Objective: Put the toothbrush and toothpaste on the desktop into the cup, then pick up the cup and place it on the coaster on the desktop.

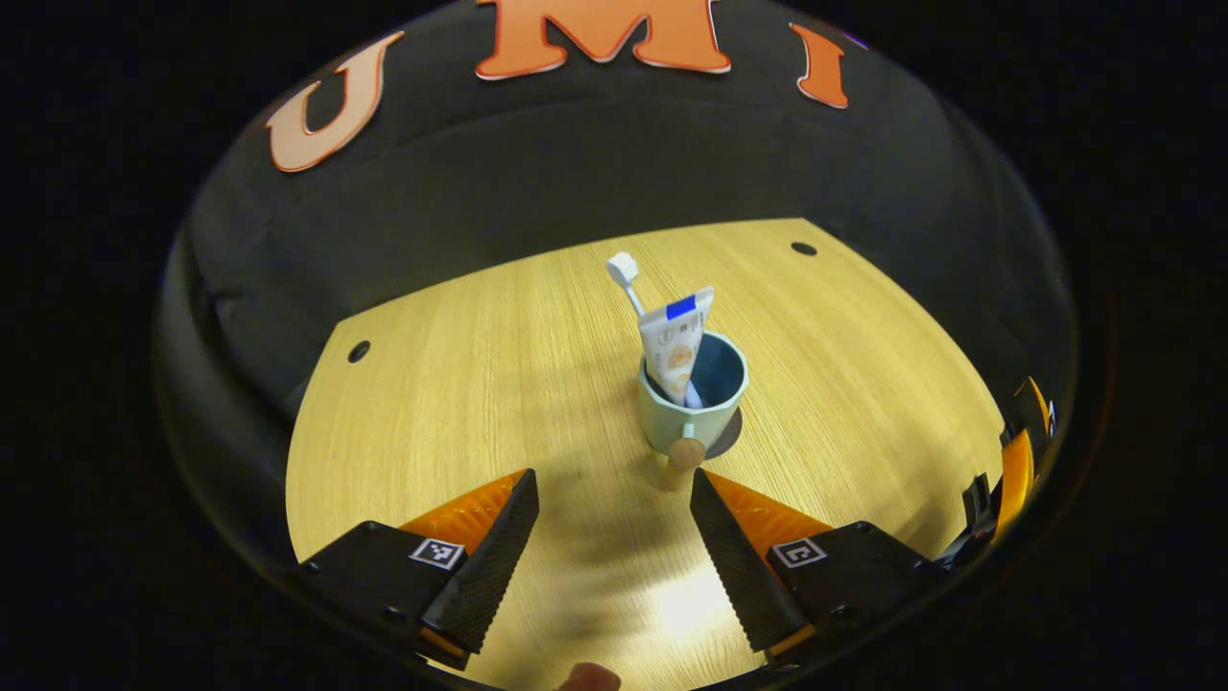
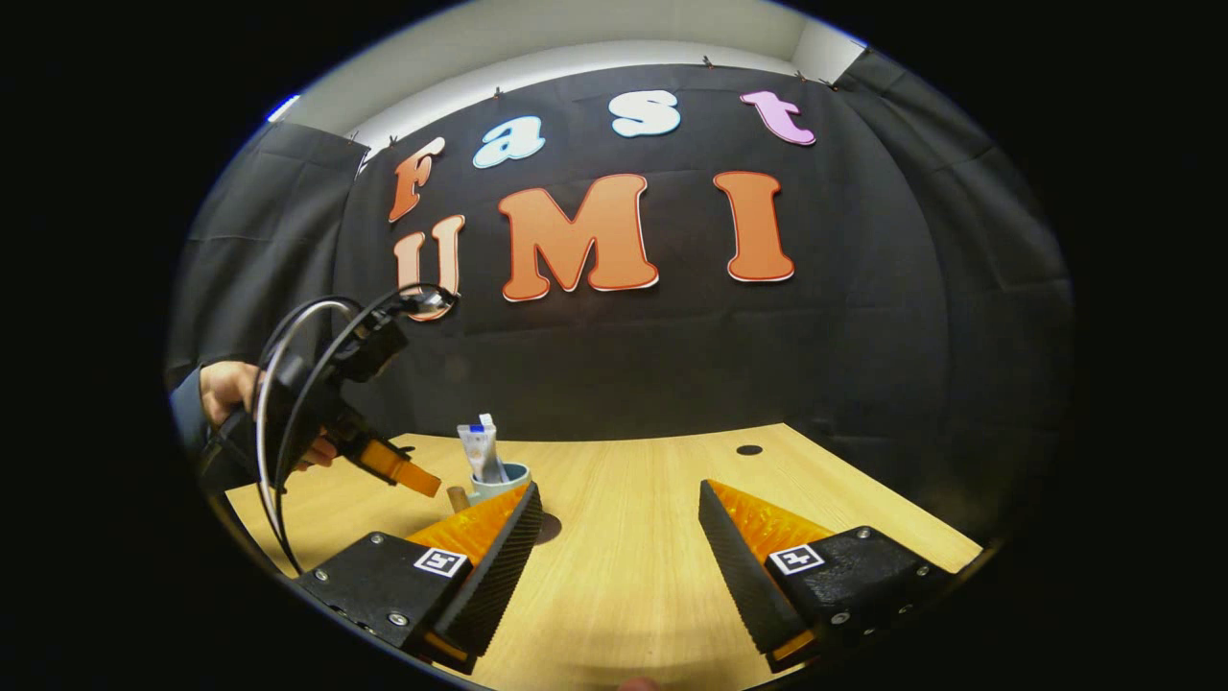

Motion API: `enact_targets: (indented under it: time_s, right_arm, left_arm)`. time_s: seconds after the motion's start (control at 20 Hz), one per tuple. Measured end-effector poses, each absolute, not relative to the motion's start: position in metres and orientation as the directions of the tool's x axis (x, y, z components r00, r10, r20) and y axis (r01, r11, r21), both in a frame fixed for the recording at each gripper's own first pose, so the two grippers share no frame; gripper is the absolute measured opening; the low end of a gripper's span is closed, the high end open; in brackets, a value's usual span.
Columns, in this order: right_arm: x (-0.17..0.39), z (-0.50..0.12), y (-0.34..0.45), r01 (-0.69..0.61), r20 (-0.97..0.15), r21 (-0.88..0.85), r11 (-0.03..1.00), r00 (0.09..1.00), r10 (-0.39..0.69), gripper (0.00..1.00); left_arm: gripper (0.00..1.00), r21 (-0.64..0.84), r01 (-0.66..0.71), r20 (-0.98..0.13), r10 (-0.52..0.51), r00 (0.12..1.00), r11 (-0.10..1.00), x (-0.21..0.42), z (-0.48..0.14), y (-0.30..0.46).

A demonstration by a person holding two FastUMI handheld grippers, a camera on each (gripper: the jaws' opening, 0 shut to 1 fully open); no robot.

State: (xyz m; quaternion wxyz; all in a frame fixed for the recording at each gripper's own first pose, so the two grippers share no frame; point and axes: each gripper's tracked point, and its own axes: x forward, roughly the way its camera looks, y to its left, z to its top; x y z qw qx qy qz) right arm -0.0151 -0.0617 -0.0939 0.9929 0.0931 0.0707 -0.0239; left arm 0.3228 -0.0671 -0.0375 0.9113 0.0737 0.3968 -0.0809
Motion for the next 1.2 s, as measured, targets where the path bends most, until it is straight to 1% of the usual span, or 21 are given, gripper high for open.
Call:
enact_targets:
  time_s: [0.05,0.1,0.15,0.2,0.25,0.3,0.35,0.4,0.45,0.55,0.6,0.65,0.7,0.8,0.9,1.05,1.1,1.2]
  right_arm:
    - [-0.012,-0.089,-0.054,0.051,-0.137,0.183,0.982,0.990,-0.026,0.98]
    - [-0.009,-0.085,-0.046,0.045,-0.131,0.185,0.982,0.991,-0.021,0.98]
    - [-0.005,-0.081,-0.039,0.049,-0.127,0.184,0.982,0.992,-0.026,0.98]
    - [-0.002,-0.077,-0.033,0.055,-0.121,0.176,0.983,0.992,-0.034,1.00]
    - [0.002,-0.072,-0.025,0.059,-0.110,0.166,0.984,0.993,-0.041,0.98]
    - [0.004,-0.068,-0.017,0.062,-0.100,0.158,0.986,0.994,-0.047,0.98]
    - [0.007,-0.064,-0.007,0.055,-0.087,0.154,0.987,0.995,-0.041,0.98]
    - [0.009,-0.060,0.003,0.046,-0.077,0.155,0.987,0.996,-0.034,1.00]
    - [0.011,-0.056,0.014,0.030,-0.068,0.157,0.987,0.997,-0.020,0.98]
    - [0.014,-0.050,0.029,0.016,-0.048,0.157,0.988,0.999,-0.009,0.98]
    - [0.017,-0.046,0.033,0.023,-0.031,0.157,0.987,0.999,-0.018,0.98]
    - [0.019,-0.042,0.036,0.031,-0.015,0.159,0.987,0.999,-0.029,0.98]
    - [0.021,-0.038,0.042,0.030,0.001,0.163,0.986,1.000,-0.031,0.98]
    - [0.024,-0.034,0.050,0.020,0.019,0.159,0.987,1.000,-0.023,0.98]
    - [0.024,-0.036,0.048,0.026,0.017,0.149,0.989,0.999,-0.029,0.98]
    - [0.023,-0.040,0.040,0.047,0.009,0.141,0.989,0.999,-0.048,0.98]
    - [0.023,-0.042,0.038,0.049,0.003,0.142,0.989,0.999,-0.050,1.00]
    - [0.022,-0.046,0.037,0.045,-0.005,0.147,0.988,0.999,-0.045,1.00]
  left_arm:
    - [1.00,0.080,0.190,-0.681,-0.086,0.727,0.979,0.323,-0.027,-0.065]
    - [0.97,0.103,0.164,-0.607,-0.069,0.792,0.981,0.324,-0.016,-0.063]
    - [1.00,0.136,0.148,-0.514,-0.057,0.856,0.980,0.328,-0.003,-0.059]
    - [1.00,0.171,0.113,-0.425,-0.030,0.905,0.979,0.330,0.002,-0.057]
    - [0.99,0.187,0.071,-0.348,-0.002,0.937,0.980,0.332,0.006,-0.057]
    - [0.99,0.182,0.048,-0.301,0.009,0.954,0.982,0.331,0.009,-0.056]
    - [0.96,0.162,0.025,-0.247,0.016,0.969,0.986,0.329,0.013,-0.054]
    - [1.00,0.141,0.001,-0.193,0.026,0.981,0.990,0.326,0.015,-0.052]
    - [0.99,0.125,-0.027,-0.131,0.043,0.990,0.992,0.323,0.021,-0.049]
    - [0.99,0.091,-0.076,-0.032,0.079,0.996,0.993,0.309,0.029,-0.039]
    - [0.96,0.069,-0.099,-0.002,0.099,0.995,0.993,0.303,0.031,-0.036]
    - [0.99,0.042,-0.117,0.009,0.116,0.993,0.992,0.299,0.029,-0.032]
    - [1.00,0.017,-0.123,0.003,0.123,0.992,0.992,0.296,0.027,-0.027]
    - [0.99,-0.002,-0.122,-0.011,0.122,0.992,0.992,0.297,0.026,-0.019]
    - [1.00,0.007,-0.144,-0.008,0.145,0.989,0.989,0.301,0.024,-0.015]
    - [0.99,0.038,-0.157,0.031,0.156,0.987,0.987,0.285,0.026,-0.007]
    - [0.99,0.054,-0.168,0.045,0.165,0.985,0.984,0.280,0.029,0.000]
    - [1.00,0.077,-0.173,0.049,0.169,0.984,0.982,0.279,0.032,-0.002]
